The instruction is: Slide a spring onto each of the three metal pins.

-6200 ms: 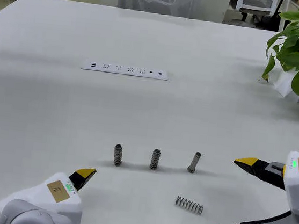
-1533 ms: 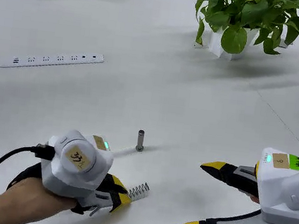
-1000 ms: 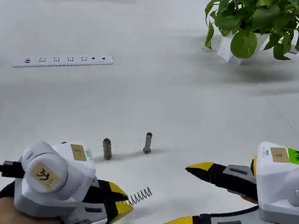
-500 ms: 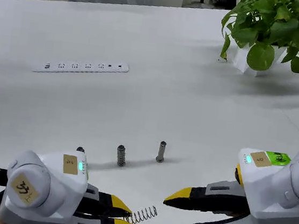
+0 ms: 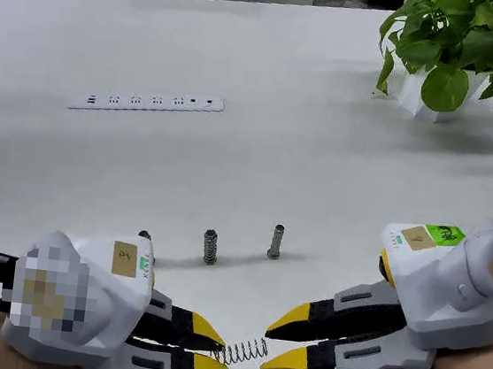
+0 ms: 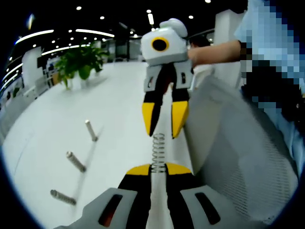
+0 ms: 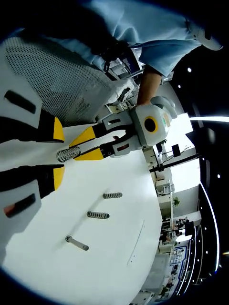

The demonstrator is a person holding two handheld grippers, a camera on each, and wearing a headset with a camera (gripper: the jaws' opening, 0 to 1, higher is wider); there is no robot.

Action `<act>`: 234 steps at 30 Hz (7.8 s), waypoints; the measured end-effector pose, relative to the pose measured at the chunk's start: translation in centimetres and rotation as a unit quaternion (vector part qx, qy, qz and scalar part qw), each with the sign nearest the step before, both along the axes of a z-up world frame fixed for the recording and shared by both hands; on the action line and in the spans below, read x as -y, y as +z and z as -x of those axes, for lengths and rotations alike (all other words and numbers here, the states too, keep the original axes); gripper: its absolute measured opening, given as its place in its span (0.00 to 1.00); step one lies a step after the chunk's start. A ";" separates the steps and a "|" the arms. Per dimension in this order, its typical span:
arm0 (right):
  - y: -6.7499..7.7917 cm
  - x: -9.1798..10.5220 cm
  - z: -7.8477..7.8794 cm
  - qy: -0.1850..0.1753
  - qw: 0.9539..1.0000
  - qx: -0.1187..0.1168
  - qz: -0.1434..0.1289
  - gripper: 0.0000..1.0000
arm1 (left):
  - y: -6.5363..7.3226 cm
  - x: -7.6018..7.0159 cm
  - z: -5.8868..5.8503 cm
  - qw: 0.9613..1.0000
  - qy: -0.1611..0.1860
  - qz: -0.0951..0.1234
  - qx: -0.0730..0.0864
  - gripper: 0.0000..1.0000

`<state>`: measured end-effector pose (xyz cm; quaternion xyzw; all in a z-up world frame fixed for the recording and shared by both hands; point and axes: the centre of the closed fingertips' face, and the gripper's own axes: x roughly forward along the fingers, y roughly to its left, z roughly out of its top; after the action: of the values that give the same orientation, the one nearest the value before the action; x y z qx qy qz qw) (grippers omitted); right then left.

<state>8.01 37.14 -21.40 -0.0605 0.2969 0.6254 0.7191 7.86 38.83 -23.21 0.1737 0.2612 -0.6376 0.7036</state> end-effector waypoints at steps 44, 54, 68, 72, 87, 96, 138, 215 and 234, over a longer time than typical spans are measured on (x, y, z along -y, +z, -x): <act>0.9 0.2 -0.8 0.045 0.995 0.066 0.064 0.21 | -0.1 1.2 0.0 1.000 -0.003 0.010 -0.001 0.10; 0.9 0.2 -0.3 0.055 0.995 0.047 0.061 0.15 | 0.3 1.5 0.1 1.000 -0.010 0.017 0.003 0.10; 1.6 -0.2 0.0 0.065 0.994 0.062 0.068 0.12 | 0.5 1.7 0.1 1.000 -0.009 0.022 0.002 0.10; 1.8 -0.4 0.0 0.072 0.992 0.073 0.078 0.12 | 0.4 1.9 0.1 1.000 -0.010 0.020 0.002 0.10; 1.9 -0.9 0.1 0.095 0.984 0.104 0.105 0.12 | 0.1 2.4 0.0 1.000 -0.001 0.021 0.000 0.10; 2.1 -0.4 0.1 0.102 0.982 0.106 0.122 0.24 | 0.1 2.7 0.4 1.000 -0.006 0.023 -0.002 0.09; -0.5 0.2 1.3 0.185 0.958 0.074 0.206 0.13 | 0.3 4.3 0.9 0.999 -0.018 0.030 -0.007 0.09; 2.2 2.7 -13.0 0.211 0.902 0.176 0.333 0.12 | -0.6 -10.7 -5.2 0.921 0.384 0.059 0.038 1.00; -0.2 2.4 -14.3 0.252 0.873 0.184 0.374 0.12 | -1.2 -10.6 -4.4 0.924 0.377 0.057 0.030 1.00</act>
<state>22.35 34.69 -21.64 -0.5117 0.3452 0.6053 0.5026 12.28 49.39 -24.38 0.0409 0.2497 -0.3334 0.9082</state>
